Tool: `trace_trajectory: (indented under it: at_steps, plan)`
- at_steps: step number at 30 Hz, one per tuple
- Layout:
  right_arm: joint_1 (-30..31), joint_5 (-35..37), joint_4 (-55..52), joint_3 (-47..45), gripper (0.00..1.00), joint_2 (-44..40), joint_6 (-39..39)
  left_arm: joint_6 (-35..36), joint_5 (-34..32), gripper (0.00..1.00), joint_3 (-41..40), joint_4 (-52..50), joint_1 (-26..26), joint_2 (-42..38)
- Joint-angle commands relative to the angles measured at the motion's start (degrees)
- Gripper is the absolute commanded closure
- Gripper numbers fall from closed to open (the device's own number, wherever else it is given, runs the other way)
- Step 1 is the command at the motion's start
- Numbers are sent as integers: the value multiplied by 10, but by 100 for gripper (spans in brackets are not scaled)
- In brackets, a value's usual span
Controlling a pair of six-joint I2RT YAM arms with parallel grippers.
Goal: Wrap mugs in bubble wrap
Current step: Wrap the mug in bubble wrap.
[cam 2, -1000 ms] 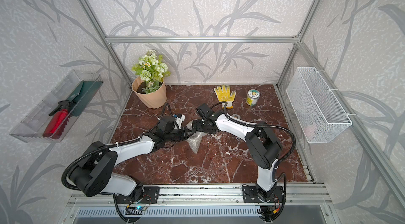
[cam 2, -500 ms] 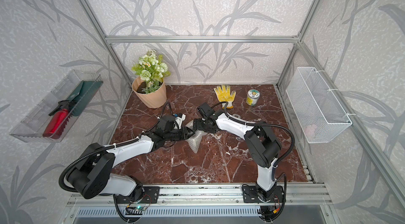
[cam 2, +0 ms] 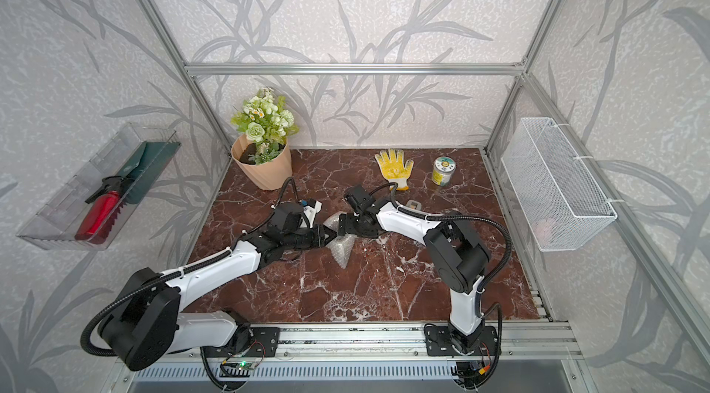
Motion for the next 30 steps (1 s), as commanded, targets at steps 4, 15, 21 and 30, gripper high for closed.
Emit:
trace_trajectory:
  at_steps: [4, 15, 21, 30]
  plan:
    - [3, 11, -51, -21, 13, 24, -7, -63, -129, 40, -9, -42, -2, -43]
    - [3, 6, -49, -22, 13, 22, -7, -109, -131, 16, 11, -28, -3, 23]
    - [3, 6, -49, -21, 13, 21, -7, -116, -144, 16, 15, -47, -2, 58]
    - [10, -2, -31, -47, 13, 4, 15, -132, -160, 24, 13, -44, -2, 87]
